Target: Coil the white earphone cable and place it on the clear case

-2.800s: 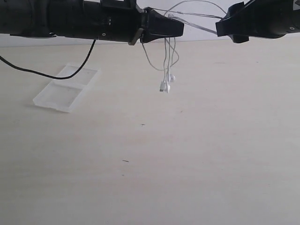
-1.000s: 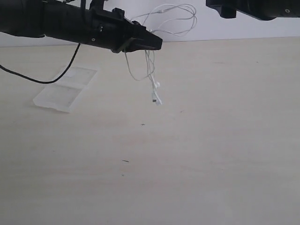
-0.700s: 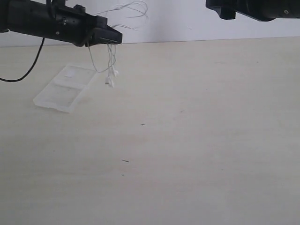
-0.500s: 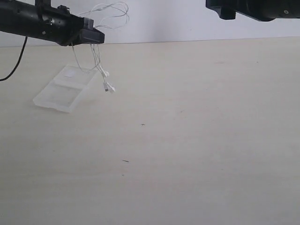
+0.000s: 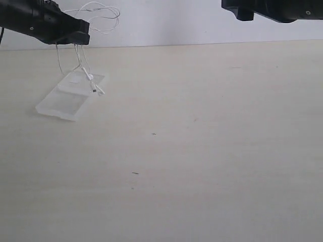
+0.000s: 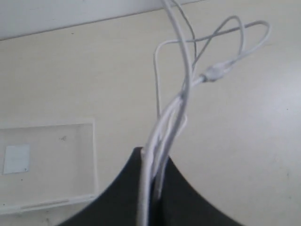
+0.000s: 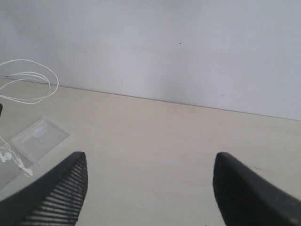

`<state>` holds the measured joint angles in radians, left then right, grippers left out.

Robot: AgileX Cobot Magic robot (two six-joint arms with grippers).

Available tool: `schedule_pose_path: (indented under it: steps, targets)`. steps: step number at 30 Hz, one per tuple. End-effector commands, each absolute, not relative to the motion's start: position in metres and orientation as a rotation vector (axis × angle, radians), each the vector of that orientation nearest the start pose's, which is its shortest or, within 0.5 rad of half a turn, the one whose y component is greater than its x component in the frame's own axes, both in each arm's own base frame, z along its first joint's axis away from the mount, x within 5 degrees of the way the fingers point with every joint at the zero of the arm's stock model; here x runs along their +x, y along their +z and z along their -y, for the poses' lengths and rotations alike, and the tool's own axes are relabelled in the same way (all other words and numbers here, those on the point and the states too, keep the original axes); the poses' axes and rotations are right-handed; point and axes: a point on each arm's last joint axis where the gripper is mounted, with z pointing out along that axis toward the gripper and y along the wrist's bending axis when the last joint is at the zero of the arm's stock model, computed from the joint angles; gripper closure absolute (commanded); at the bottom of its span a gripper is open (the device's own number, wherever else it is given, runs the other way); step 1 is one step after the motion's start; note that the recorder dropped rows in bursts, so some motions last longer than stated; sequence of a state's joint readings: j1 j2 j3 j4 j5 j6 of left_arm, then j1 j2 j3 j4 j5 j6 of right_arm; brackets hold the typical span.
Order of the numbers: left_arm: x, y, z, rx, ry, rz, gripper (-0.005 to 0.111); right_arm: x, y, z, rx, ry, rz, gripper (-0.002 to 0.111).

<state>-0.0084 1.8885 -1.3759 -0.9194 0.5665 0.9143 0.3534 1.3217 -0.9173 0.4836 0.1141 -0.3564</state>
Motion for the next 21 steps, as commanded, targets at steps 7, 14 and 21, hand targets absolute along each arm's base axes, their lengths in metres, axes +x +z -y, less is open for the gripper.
schedule_pose_path:
  steps: [7,14,21]
  targets:
    - [0.412,0.236,0.015,0.225,-0.471,-2.348,0.107,0.277,0.312,-0.105,-0.255,0.351,-1.981,0.038]
    - [0.409,0.204,0.007,0.177,-0.374,-2.401,0.107,0.277,0.311,-0.106,-0.255,0.356,-1.987,0.038]
    - [0.41,0.202,0.005,0.159,-0.35,-2.393,0.107,0.277,0.311,-0.106,-0.255,0.356,-1.987,0.038]
